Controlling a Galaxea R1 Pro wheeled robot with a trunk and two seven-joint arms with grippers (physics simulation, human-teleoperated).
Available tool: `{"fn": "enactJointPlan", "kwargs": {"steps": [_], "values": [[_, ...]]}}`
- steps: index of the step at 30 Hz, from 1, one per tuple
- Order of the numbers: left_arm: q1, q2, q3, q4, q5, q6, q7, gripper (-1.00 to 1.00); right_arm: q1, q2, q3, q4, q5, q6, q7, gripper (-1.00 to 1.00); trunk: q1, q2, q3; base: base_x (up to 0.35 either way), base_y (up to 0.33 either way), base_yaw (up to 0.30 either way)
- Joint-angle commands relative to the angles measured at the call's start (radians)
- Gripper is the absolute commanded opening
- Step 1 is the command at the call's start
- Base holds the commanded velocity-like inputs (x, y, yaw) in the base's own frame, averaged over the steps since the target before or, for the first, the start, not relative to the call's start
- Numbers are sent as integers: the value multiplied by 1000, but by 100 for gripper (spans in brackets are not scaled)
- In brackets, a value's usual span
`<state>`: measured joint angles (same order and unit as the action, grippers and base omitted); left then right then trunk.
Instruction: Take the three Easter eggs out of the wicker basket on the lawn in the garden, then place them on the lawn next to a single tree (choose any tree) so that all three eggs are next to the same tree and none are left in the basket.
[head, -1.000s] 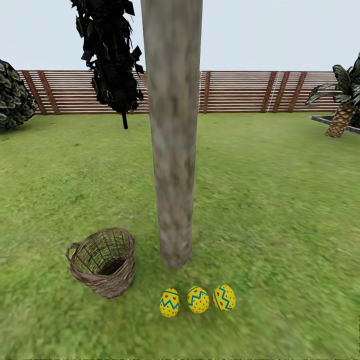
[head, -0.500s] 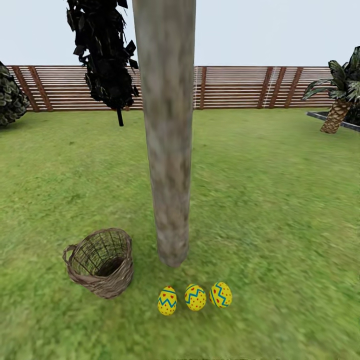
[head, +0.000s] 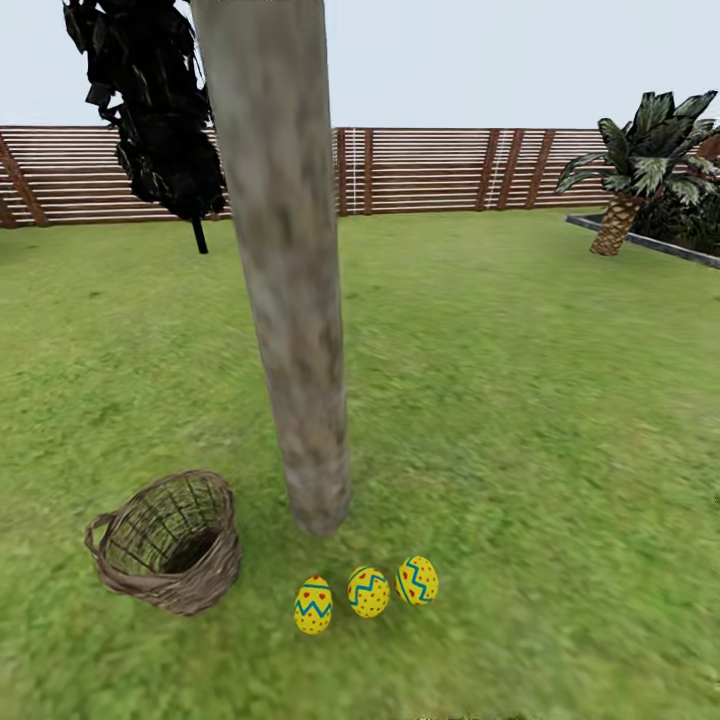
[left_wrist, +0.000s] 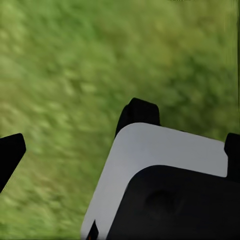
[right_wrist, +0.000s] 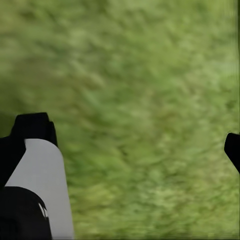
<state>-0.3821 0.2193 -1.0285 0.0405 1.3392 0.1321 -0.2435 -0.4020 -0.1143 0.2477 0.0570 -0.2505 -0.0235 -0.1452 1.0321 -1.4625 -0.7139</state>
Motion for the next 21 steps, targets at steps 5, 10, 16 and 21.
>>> {"fn": "enactJointPlan", "kwargs": {"steps": [5, 10, 16, 21], "values": [[0, 0, -7, 2, 11, 4, -5, 100, -1, 1, 8, 3, -9, -3, -1, 100, -19, 35, 15, 0, 0, -270], [0, 0, -7, 2, 11, 5, -5, 100, -1, 1, 9, 3, -9, -4, -1, 100, -39, 70, 30, 0, 0, -264], [28, -16, -9, 1, 11, 8, -5, 100, -1, 2, 10, 3, -8, -11, -1, 100, -62, 112, 46, 0, 0, -197], [66, -38, -40, 1, 10, 8, -4, 100, 17, 3, 10, 3, -7, -12, -1, 100, -62, 112, 41, 0, 0, -142]]}}
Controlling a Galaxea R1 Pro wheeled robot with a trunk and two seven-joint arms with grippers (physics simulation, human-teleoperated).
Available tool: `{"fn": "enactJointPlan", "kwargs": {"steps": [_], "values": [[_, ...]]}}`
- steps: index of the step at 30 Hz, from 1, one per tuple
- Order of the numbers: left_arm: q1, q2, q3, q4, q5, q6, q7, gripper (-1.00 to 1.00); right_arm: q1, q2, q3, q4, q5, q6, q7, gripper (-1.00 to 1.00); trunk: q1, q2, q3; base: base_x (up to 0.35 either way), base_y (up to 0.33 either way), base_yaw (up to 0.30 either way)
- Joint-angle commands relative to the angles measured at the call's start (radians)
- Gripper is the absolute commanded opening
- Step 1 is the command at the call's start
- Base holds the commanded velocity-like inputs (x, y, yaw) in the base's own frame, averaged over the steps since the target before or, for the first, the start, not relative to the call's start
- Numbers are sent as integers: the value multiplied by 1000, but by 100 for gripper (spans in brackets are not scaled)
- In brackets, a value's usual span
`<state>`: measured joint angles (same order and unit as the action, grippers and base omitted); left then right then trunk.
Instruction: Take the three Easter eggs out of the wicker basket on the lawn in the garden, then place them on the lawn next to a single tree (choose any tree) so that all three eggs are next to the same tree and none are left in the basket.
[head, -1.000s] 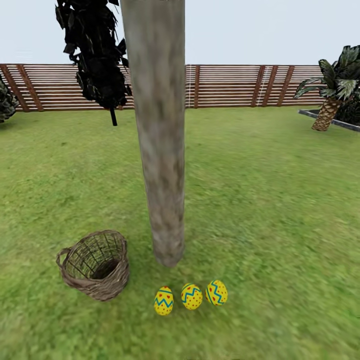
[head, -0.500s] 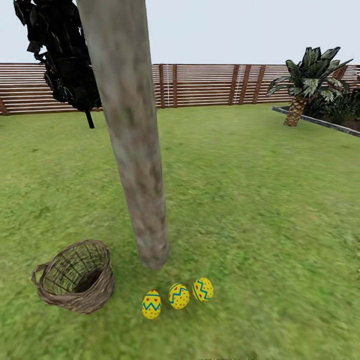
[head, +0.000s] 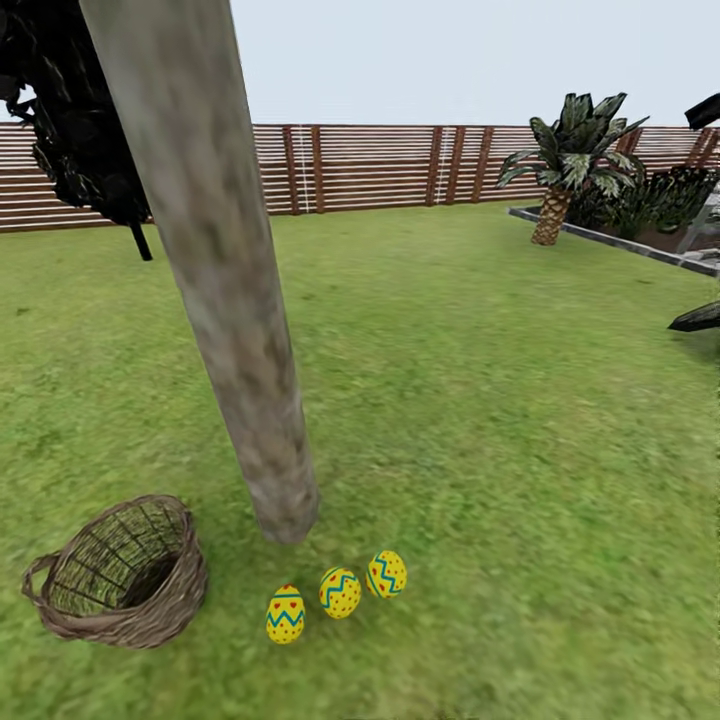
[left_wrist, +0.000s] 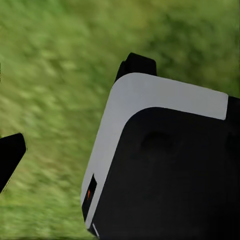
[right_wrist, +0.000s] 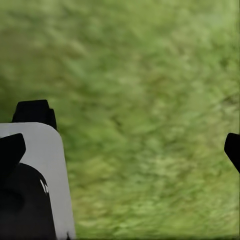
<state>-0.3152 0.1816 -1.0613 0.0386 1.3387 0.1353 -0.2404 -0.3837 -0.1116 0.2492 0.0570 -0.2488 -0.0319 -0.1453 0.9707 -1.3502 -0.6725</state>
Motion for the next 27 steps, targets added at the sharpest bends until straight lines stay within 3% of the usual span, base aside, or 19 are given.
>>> {"fn": "enactJointPlan", "kwargs": {"steps": [1, 6, 19, 27], "values": [[4, -1, -22, 3, 11, 4, -7, 100, 1, 1, 9, 3, -9, -3, 0, 100, 0, 0, -2, 0, 0, -106], [9, -2, -38, 0, 14, 3, -6, 100, 8, 1, 9, 2, -9, -5, 0, 100, 0, 0, -7, 0, 0, -62], [10, 1, -37, -1, 15, 2, -7, 100, 9, -1, 9, 2, -5, -8, 0, 100, 0, 0, -7, 0, 0, -1], [10, 1, -37, 0, 15, 2, -7, 100, 12, 0, 10, 0, 1, -10, 0, 100, 0, 0, 5, 0, 0, 108]]}}
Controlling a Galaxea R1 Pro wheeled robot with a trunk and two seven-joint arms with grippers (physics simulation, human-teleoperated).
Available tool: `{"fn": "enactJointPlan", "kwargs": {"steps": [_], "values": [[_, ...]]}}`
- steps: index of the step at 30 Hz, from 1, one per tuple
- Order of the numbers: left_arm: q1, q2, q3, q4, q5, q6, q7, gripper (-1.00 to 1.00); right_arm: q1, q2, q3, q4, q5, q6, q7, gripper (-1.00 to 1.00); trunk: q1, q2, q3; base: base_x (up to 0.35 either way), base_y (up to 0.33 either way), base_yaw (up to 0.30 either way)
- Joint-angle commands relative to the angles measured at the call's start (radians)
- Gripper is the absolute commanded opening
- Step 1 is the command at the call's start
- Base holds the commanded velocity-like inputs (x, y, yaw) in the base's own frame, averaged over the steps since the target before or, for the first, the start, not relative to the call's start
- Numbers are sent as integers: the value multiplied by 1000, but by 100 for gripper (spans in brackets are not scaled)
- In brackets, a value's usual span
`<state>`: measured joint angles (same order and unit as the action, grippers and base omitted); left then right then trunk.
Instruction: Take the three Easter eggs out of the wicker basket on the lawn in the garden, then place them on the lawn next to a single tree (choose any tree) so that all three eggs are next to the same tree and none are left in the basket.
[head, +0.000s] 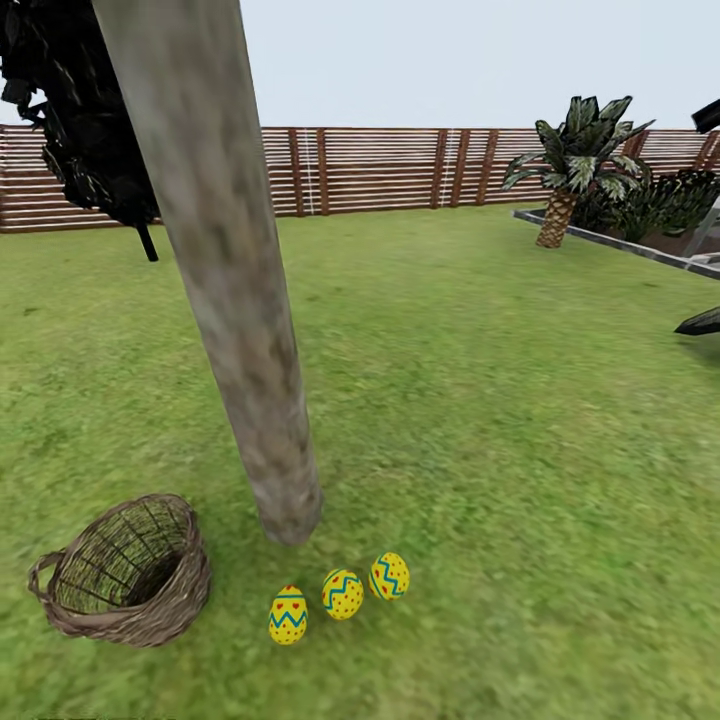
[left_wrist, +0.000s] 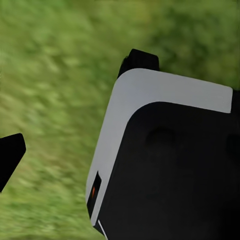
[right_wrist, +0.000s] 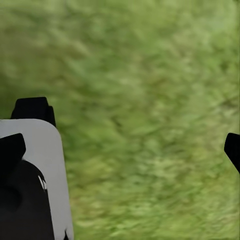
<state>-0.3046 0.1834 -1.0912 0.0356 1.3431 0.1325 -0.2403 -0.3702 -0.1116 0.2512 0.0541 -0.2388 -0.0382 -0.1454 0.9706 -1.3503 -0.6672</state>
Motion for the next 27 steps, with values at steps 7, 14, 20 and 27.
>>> {"fn": "enactJointPlan", "kwargs": {"steps": [7, 14, 20, 27], "values": [[-1, -1, -7, 3, 10, 5, -7, 100, 0, 1, 9, 4, -9, -59, 0, 100, 0, 0, 8, 0, 0, 190], [-1, -1, -7, 3, 10, 5, -7, 100, 0, -6, 8, 5, -14, -70, -7, 100, 0, 0, 10, 0, 0, 62], [-1, 0, -7, 3, 10, 5, -7, 100, 2, -1, 8, 3, -14, -69, -6, 100, 0, 0, 10, 0, 0, 1], [-1, -1, -7, 3, 10, 5, -7, 100, 2, -1, 8, 3, -16, -69, -5, 100, 0, 0, 10, 0, 0, 0]]}}
